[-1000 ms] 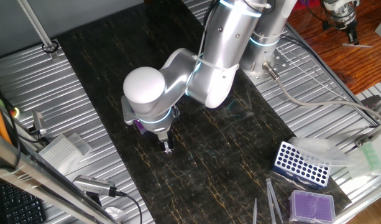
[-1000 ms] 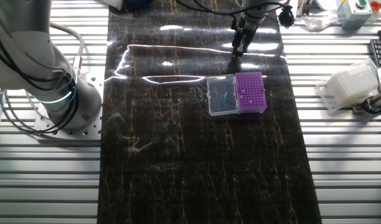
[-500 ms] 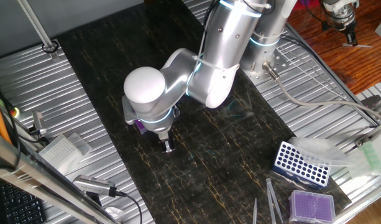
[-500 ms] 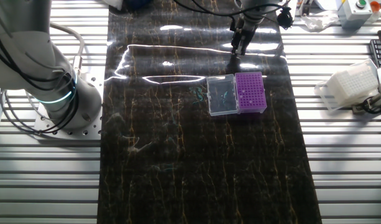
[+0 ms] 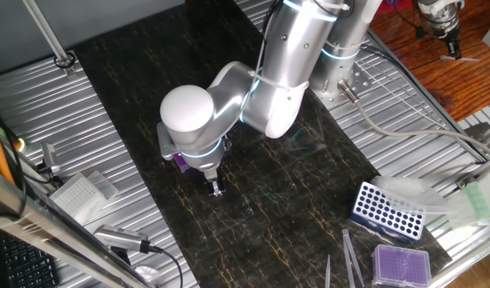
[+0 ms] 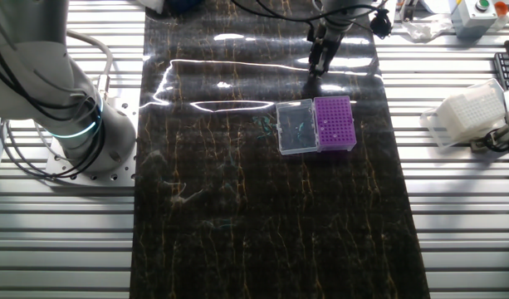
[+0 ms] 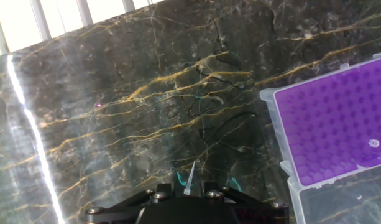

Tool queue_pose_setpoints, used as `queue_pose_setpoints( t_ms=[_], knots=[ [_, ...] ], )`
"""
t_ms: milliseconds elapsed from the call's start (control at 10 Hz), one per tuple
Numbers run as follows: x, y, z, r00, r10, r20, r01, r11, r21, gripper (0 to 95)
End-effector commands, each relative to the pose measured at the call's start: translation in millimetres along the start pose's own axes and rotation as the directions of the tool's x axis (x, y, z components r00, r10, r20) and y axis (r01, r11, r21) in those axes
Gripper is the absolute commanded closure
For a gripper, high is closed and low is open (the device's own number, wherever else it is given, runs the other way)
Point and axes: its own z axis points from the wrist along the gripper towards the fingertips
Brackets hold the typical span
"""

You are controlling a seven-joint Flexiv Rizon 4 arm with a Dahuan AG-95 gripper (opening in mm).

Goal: Insert a small pipette tip into the holder for small pipette tips

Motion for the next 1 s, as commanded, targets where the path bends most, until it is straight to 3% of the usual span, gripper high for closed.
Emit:
queue_pose_setpoints(
  t_ms=[100,400,500,1000],
  knots=[
    [-0.8,0.2,1.5,1.0,0.0,0.0,0.0,1.0,0.0,76.0],
    [-0.7,0.2,3.8,1.0,0.003,0.0,-0.003,1.0,0.001,76.0],
    [-0.4,0.1,4.8,1.0,0.003,0.0,-0.003,1.0,0.001,95.0],
    [0.4,-0.3,6.9,1.0,0.004,0.002,-0.004,1.0,0.002,95.0]
  ],
)
